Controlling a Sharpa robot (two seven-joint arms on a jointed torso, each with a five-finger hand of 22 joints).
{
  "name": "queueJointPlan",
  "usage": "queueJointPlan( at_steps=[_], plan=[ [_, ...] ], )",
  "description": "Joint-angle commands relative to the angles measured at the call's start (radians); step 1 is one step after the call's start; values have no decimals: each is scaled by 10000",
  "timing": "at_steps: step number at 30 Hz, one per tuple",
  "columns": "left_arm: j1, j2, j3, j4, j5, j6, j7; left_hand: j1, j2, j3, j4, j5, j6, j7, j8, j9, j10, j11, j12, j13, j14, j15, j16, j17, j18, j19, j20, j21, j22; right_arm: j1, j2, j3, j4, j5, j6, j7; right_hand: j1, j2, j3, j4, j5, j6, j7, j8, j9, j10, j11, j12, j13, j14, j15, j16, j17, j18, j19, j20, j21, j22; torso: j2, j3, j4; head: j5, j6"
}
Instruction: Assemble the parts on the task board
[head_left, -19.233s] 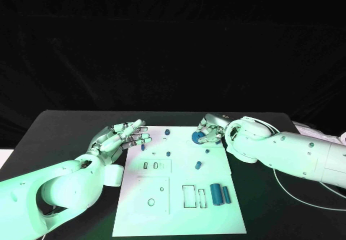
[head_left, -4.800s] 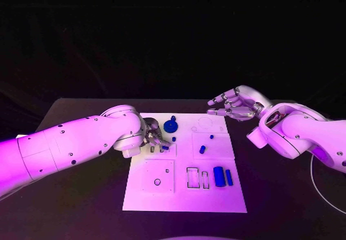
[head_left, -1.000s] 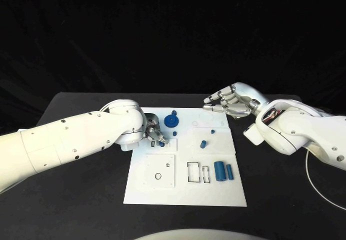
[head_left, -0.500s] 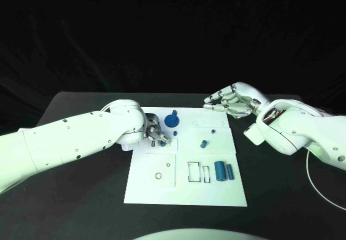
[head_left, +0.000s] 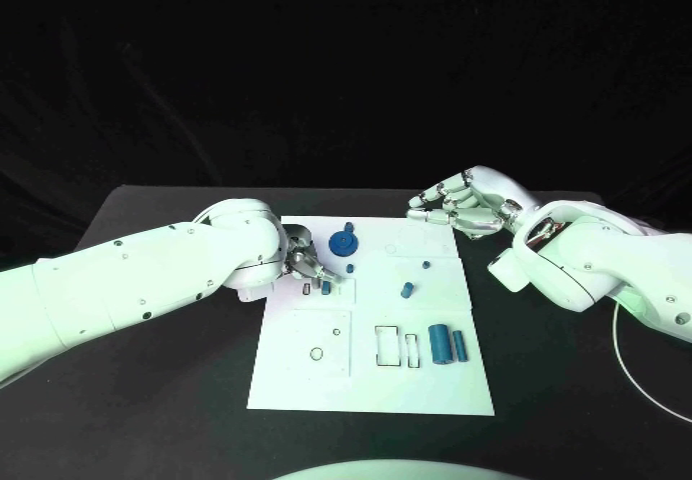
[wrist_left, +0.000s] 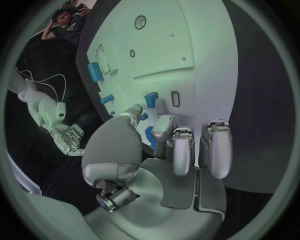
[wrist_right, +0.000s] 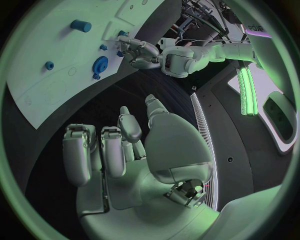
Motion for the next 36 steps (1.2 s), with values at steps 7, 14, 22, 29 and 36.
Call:
queueJointPlan(
  at_steps=[7, 14, 22, 29, 36],
  plan=[
    [554, -346, 347, 281, 392, -253, -583, 199, 142, -792, 275, -104, -240, 131, 57, -211, -382, 73, -705, -703, 1070, -19, 31, 2634, -16, 445, -53, -292, 1490, -8, 24, 0, -66, 29, 51, 99, -29, 82, -99, 27, -52, 45, -27, 47, 11, -91, 13, -33, -18, 772, 28, -76, 1517, -66, 182, 54, -45, 863, 4, 5, 2, -16, 54],
    [1326, -416, 398, -278, 581, 617, -726, 911, 319, -1309, 247, -70, -809, 372, -253, -565, -1109, 269, -1784, -1857, 1070, 119, 31, 2634, 67, 260, 61, -571, 1156, -12, 81, -2, -140, 37, 79, 94, -29, 82, -99, 27, -52, 45, -27, 47, 11, -91, 13, -33, -18, 772, 28, -76, 1517, -66, 182, 54, -45, 863, -6, 16, 21, 37, 111],
    [1568, 297, 230, -1810, 533, 1250, -537, 1221, 494, -1629, 300, -53, -1126, 575, -592, -882, -1350, 451, -2016, -2166, 1070, 281, 31, 2634, 67, 267, 208, -589, 1159, -15, 163, -3, -194, 38, 110, 95, 50, 126, -181, 57, 79, 50, -30, 51, 13, -93, 9, -22, -22, 771, 25, -85, 1508, -67, 185, 53, -45, 867, 15, -7, 4, 130, 158],
    [1507, 806, -11, -2705, 485, 1573, -329, 1272, 635, -1735, 316, -53, -995, 553, -544, -924, -1278, 440, -1882, -2079, 1070, 281, 31, 2634, 55, 303, 229, -547, 1220, -16, 219, -3, -211, 39, 122, 99, 82, 142, -211, 66, 128, 50, -31, 51, 13, -95, 8, -19, -24, 774, 24, -80, 1520, -68, 187, 52, -43, 872, 19, -3, 2, 143, 153],
    [1379, 1201, -151, -3426, 377, 1892, -163, 1256, 774, -1941, 332, -80, -825, 498, -433, -948, -1170, 397, -1686, -1943, 1070, 252, 31, 2634, 51, 323, 219, -532, 1247, -19, 248, -3, -216, 39, 131, 106, 82, 142, -211, 66, 128, 50, -31, 51, 13, -95, 8, -19, -24, 774, 24, -80, 1520, -68, 187, 52, -43, 872, 14, 4, 2, 177, 117]
  ],
)
